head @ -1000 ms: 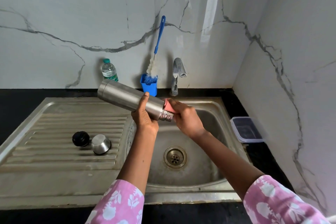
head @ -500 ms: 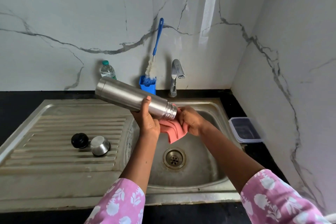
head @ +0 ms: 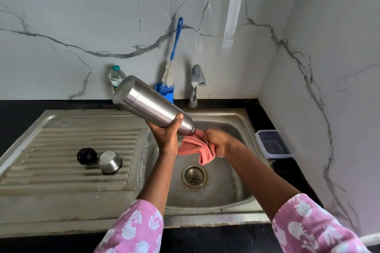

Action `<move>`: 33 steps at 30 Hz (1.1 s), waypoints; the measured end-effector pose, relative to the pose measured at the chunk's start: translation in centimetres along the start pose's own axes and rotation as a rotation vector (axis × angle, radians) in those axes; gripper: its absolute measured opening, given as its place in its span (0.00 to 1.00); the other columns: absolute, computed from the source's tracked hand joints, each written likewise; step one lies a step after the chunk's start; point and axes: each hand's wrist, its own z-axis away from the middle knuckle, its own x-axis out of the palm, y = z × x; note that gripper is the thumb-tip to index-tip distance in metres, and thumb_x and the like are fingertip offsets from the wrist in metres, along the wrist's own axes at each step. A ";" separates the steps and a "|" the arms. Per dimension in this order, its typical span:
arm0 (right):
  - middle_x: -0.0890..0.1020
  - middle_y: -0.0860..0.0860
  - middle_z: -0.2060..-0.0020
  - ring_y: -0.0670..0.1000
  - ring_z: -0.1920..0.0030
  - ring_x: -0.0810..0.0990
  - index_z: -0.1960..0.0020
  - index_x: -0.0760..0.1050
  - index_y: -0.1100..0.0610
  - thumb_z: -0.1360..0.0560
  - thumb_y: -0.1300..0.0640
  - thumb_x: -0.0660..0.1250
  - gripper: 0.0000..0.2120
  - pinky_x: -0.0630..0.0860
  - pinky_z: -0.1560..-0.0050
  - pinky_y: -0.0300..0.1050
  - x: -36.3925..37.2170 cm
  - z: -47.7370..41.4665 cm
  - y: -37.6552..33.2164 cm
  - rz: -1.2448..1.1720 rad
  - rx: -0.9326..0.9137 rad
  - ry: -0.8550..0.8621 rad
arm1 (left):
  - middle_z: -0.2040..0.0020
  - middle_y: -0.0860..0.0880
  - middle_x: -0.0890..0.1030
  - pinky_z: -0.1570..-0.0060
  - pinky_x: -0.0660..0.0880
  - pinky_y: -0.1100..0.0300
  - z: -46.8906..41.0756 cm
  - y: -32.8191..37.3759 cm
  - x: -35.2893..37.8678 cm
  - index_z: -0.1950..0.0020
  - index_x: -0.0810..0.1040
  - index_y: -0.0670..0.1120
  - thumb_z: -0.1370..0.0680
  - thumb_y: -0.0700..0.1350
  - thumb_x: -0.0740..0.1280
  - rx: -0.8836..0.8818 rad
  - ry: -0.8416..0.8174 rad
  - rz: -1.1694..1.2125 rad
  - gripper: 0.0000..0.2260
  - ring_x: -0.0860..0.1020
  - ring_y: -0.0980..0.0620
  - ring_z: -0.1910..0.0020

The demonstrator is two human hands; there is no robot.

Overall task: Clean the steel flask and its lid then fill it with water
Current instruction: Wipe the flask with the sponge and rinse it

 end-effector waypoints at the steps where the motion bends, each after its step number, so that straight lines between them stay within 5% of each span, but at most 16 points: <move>1: 0.78 0.58 0.68 0.53 0.68 0.76 0.57 0.76 0.67 0.26 0.71 0.54 0.12 0.74 0.64 0.45 -0.2 0.1 -0.1 0.003 -0.003 0.000 | 0.41 0.51 0.74 0.48 0.75 0.67 -0.1 0.1 0.1 0.31 0.62 0.48 0.39 0.35 0.72 0.003 0.008 -0.010 0.38 0.78 0.66 0.51; 8: 0.81 0.55 0.67 0.51 0.68 0.79 0.59 0.77 0.61 0.21 0.66 0.58 0.12 0.76 0.66 0.42 -1.0 1.9 -1.4 -0.044 -0.222 0.152 | 0.40 0.51 0.74 0.42 0.73 0.61 -0.8 -0.4 -0.9 0.26 0.57 0.50 0.35 0.34 0.76 -0.055 0.116 -0.073 0.44 0.76 0.61 0.46; 13: 0.81 0.58 0.52 0.59 0.50 0.79 0.42 0.77 0.54 0.21 0.55 0.58 0.12 0.72 0.55 0.46 0.2 2.4 -2.5 0.954 -0.564 0.559 | 0.44 0.50 0.77 0.40 0.74 0.52 -0.6 -0.4 0.0 0.34 0.65 0.47 0.30 0.31 0.71 -0.148 0.253 0.070 0.29 0.79 0.56 0.50; 16: 0.81 0.57 0.55 0.60 0.58 0.81 0.43 0.76 0.57 0.28 0.62 0.68 0.14 0.76 0.63 0.48 1.8 1.5 -0.7 1.383 -0.819 0.689 | 0.48 0.51 0.79 0.44 0.77 0.47 -0.5 -0.4 0.6 0.37 0.66 0.45 0.30 0.33 0.72 -0.222 0.323 0.134 0.25 0.79 0.54 0.52; 19: 0.81 0.56 0.63 0.59 0.71 0.79 0.48 0.79 0.60 0.35 0.64 0.72 0.15 0.75 0.73 0.46 2.1 0.8 0.8 1.416 -1.066 0.726 | 0.48 0.51 0.79 0.45 0.77 0.43 -1.0 -0.3 0.6 0.41 0.67 0.47 0.30 0.36 0.73 -0.245 0.381 0.141 0.23 0.80 0.49 0.49; 22: 0.81 0.60 0.53 0.60 0.63 0.80 0.42 0.77 0.64 0.27 0.62 0.57 0.18 0.78 0.67 0.50 2.2 0.7 2.1 1.552 -1.189 0.763 | 0.47 0.48 0.79 0.51 0.79 0.45 -1.5 -0.1 0.4 0.44 0.66 0.48 0.32 0.38 0.74 -0.272 0.460 0.165 0.22 0.80 0.46 0.48; 27: 0.81 0.63 0.45 0.62 0.52 0.81 0.41 0.79 0.64 0.24 0.65 0.51 0.20 0.80 0.54 0.53 1.2 0.4 4.1 1.698 -1.457 0.720 | 0.47 0.48 0.79 0.57 0.79 0.51 -1.5 -0.1 0.1 0.43 0.66 0.46 0.32 0.39 0.74 -0.306 0.512 0.179 0.24 0.80 0.48 0.52; 33: 0.84 0.57 0.52 0.59 0.63 0.81 0.47 0.82 0.62 0.31 0.63 0.55 0.20 0.77 0.64 0.46 0.4 0.8 2.5 1.417 -1.329 0.775 | 0.46 0.48 0.79 0.60 0.79 0.53 -1.1 0.0 -0.1 0.43 0.66 0.47 0.31 0.38 0.74 -0.330 0.478 0.208 0.23 0.80 0.50 0.54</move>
